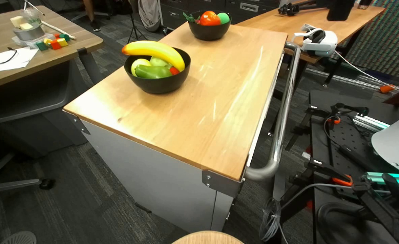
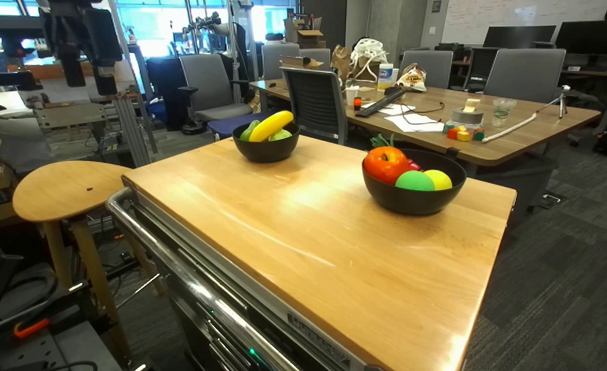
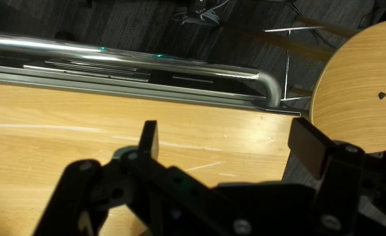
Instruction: Move the fruit and vegetable toys from the bowls to the counter
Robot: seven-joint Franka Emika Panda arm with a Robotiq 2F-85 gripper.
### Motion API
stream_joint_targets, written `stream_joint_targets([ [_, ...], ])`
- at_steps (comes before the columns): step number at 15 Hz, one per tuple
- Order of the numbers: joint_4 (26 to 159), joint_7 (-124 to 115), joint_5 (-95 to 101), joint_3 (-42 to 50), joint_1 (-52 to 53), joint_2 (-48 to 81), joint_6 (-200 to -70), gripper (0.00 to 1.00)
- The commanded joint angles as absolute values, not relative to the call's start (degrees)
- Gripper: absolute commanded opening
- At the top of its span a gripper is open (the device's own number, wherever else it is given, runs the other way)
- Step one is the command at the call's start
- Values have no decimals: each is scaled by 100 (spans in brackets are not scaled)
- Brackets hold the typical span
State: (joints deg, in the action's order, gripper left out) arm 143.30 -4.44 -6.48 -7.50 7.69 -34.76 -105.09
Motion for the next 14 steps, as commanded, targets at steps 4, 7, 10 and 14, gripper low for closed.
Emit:
stream_joint_targets([
  [4,13965,-641,-936,-772,710,-3110,-11813,100],
  [7,13451,-701,-237,-934,454,-2350,-12932,100],
  [10,13610,-629,-180,-801,581,-2462,-12639,100],
  [14,13412,-586,140,-952,612,-1881,-13023,100],
])
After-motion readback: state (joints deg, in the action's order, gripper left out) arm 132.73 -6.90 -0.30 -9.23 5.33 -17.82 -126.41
